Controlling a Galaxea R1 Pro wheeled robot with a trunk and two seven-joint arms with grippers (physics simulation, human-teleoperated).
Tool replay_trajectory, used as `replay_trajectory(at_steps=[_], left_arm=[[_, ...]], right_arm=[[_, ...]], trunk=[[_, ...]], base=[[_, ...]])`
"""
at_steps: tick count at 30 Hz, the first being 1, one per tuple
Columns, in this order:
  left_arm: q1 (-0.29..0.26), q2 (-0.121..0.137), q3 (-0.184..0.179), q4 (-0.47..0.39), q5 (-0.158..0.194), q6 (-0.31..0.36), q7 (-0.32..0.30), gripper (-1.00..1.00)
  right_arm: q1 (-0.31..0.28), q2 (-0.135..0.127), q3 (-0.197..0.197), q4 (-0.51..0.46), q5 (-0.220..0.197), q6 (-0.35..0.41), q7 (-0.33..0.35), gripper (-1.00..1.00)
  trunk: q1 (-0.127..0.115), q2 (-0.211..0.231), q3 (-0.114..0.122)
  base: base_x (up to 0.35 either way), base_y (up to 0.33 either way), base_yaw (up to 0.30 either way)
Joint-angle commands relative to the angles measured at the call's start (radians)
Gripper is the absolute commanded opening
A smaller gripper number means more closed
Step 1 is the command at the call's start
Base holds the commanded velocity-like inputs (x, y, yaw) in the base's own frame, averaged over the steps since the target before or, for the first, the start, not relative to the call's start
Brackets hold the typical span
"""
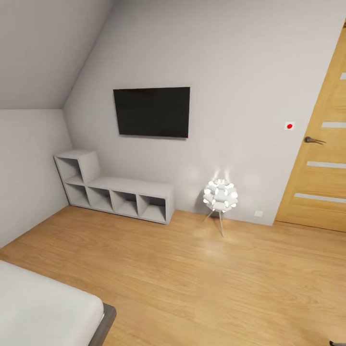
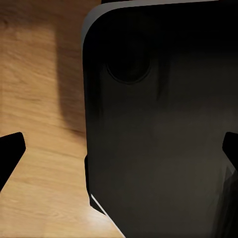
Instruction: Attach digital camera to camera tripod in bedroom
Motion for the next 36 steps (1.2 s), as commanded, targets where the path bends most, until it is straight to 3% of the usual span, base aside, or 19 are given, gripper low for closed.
replay_trajectory(at_steps=[1,16,36], left_arm=[[0.001,0.0,0.0,-0.002,0.0,0.0,0.0,1.0],[0.001,0.0,0.0,-0.002,0.001,0.0,0.0,1.0],[0.001,-0.001,0.0,-0.002,0.001,0.0,0.0,1.0]], right_arm=[[-0.001,0.0,0.001,0.004,0.0,-0.007,0.0,1.0],[-0.001,0.0,0.001,0.004,0.0,-0.007,0.0,1.0],[0.0,0.0,0.001,0.004,0.0,-0.007,0.0,1.0]], trunk=[[0.0,0.0,-0.001],[0.0,0.0,-0.001],[0.0,0.0,-0.001]], base=[[0.002,0.007,0.0],[0.001,0.002,-0.008],[0.0,0.0,-0.105]])
